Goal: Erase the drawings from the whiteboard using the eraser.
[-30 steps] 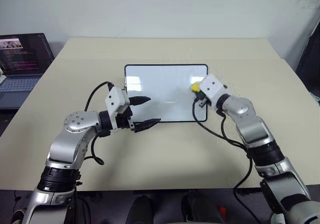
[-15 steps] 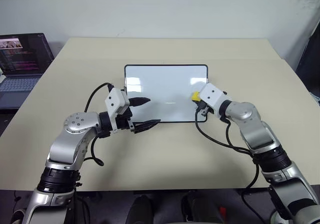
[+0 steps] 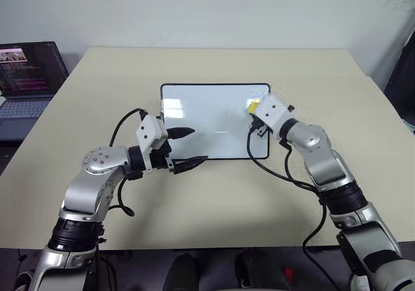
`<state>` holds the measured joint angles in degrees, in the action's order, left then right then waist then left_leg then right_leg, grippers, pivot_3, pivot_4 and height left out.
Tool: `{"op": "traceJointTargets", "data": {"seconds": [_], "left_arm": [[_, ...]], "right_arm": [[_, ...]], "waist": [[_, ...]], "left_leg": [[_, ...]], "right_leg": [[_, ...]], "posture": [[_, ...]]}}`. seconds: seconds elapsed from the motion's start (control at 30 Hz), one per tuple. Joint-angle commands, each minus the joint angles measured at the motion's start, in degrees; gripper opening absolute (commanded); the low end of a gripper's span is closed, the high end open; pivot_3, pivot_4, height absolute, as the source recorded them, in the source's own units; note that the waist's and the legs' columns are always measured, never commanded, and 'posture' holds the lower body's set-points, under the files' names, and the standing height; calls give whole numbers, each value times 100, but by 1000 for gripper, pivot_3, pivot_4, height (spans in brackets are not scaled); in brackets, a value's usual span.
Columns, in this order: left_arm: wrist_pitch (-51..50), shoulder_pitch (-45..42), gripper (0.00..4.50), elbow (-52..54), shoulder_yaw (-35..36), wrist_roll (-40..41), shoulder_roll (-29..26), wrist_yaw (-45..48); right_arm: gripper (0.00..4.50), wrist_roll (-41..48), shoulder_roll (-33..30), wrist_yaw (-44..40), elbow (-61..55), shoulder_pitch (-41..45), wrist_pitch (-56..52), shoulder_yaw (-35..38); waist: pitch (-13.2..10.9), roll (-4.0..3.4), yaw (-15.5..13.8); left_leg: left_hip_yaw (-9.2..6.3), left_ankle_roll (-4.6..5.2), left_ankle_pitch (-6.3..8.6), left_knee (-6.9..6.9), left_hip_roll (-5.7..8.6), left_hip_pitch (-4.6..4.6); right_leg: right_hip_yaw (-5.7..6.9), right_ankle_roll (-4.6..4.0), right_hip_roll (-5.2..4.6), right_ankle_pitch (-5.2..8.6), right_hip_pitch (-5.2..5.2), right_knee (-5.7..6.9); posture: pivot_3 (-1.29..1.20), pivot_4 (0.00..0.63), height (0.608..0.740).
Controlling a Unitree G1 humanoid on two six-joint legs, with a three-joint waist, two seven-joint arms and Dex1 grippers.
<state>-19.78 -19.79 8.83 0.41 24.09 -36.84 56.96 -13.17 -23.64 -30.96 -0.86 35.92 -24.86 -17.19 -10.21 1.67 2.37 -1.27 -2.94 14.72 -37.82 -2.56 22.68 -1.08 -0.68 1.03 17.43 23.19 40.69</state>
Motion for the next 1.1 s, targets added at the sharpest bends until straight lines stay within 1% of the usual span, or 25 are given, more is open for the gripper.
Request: {"op": "traceJointTargets", "data": {"seconds": [0.03, 0.1, 0.2, 0.33, 0.47, 0.57, 0.63, 0.7, 0.73, 0.87, 0.97, 1.1], "left_arm": [[-29, 13, 4500, 273, 105, 133, -61, 48], [-32, 25, 4500, 280, 115, 145, -56, 37], [-34, 33, 4500, 295, 102, 170, -68, 69], [-74, -26, 4500, 384, 88, 302, -42, 195], [-91, -69, 4500, 517, -34, 392, -43, 391], [119, -138, 4500, 513, -289, 164, -114, 646], [296, -204, 4500, 449, -450, 12, -138, 799], [400, -283, 4500, 362, -561, -47, -103, 894], [471, -337, 4500, 302, -634, -94, -73, 949], [694, -585, 4500, 43, -870, -207, 99, 1099], [821, -759, 4500, -118, -1002, -293, 179, 1226], [967, -904, 4500, -285, -1085, -393, 288, 1303]], "right_arm": [[1105, 50, -14, -303, -144, -238, -309, -173], [1105, 26, 22, -234, -157, -250, -336, -113], [1105, 74, 152, 201, -154, -177, -254, 281], [1105, 592, 295, 232, -850, -433, -667, 922], [1105, 967, 222, 190, -2050, -1167, -1415, 1388], [1105, 1103, 193, 335, -3004, -2051, -2018, 1793], [1105, 1127, 303, 542, -3326, -2522, -2274, 1945], [1105, 1044, 355, 749, -3313, -2782, -2274, 1915], [1105, 1015, 485, 949, -3211, -2825, -2227, 1976], [1105, 937, 780, 1531, -2586, -2713, -1957, 2180], [1105, 1039, 891, 1715, -2249, -2574, -1862, 2300], [1105, 1108, 879, 1851, -1932, -2523, -1754, 2491]], "waist": [[0, 0, 4], [0, 0, 6], [-1, 0, 1], [-1, 0, -47], [-2, -1, -79], [-3, -3, -100], [-3, -4, -89], [-3, -4, -69], [-3, -4, -47], [-4, -5, -34], [-4, -5, -48], [-4, -5, -55]], "left_leg": [[0, 0, 0, -1, 0, -1], [2, 0, -1, -3, 0, -5], [1, 1, -2, -4, 1, -9], [0, 0, -2, -4, 2, -3], [-6, -4, 1, 1, 2, 18], [-8, -8, 5, 11, 2, 24], [-7, -11, 7, 20, 2, 27], [-3, -11, 7, 27, 6, 25], [-1, -11, 7, 27, 6, 23], [3, -10, 6, 27, 5, 16], [14, -10, 5, 27, 6, 18], [20, -10, 6, 29, 5, 25]], "right_leg": [[0, 7, 0, 4, 0, 3], [-2, 17, 0, 10, 0, 8], [-1, 22, 0, 12, -3, 9], [0, 22, 0, 12, -1, 8], [11, 9, -1, 5, 5, -7], [11, 8, -1, 6, 5, -31], [11, 9, -2, 6, 3, -49], [7, 10, -6, 6, 2, -57], [5, 14, -6, 7, 2, -58], [3, 33, 6, 17, 0, -57], [5, 31, 11, 16, 0, -57], [2, 13, 11, 6, 1, -66]], "posture": [[0, 150, 740], [0, 150, 740], [0, 150, 740], [0, 150, 740], [0, 150, 740], [0, 150, 740], [0, 150, 740], [0, 150, 740], [0, 150, 740], [0, 150, 740], [0, 150, 740], [0, 150, 740]]}}
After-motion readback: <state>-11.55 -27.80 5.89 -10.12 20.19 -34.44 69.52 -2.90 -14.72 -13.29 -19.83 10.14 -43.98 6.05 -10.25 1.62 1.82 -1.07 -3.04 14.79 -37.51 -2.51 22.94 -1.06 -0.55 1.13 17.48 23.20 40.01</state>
